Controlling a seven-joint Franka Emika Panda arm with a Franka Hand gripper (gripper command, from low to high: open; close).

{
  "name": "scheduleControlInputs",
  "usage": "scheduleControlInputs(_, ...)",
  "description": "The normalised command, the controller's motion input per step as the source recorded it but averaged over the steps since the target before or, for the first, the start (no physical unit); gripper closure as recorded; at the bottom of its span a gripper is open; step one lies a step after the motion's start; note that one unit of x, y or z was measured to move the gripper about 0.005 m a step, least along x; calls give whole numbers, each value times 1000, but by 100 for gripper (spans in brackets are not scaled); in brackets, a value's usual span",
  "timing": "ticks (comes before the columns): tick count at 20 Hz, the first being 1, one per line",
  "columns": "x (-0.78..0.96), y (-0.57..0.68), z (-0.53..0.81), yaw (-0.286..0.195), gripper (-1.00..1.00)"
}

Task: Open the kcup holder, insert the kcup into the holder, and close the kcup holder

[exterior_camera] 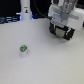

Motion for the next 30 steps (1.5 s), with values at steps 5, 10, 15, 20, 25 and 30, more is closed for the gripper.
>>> scheduleControlInputs(5, 927, -347, 150, -82, 100)
scheduleControlInputs(10, 917, -353, 161, -77, 100)
scheduleControlInputs(15, 903, -361, 145, -76, 100)
scheduleControlInputs(20, 848, -369, 154, -80, 100)
scheduleControlInputs(25, 559, -197, 166, -79, -100)
scheduleControlInputs(30, 407, -56, 201, -95, -100)
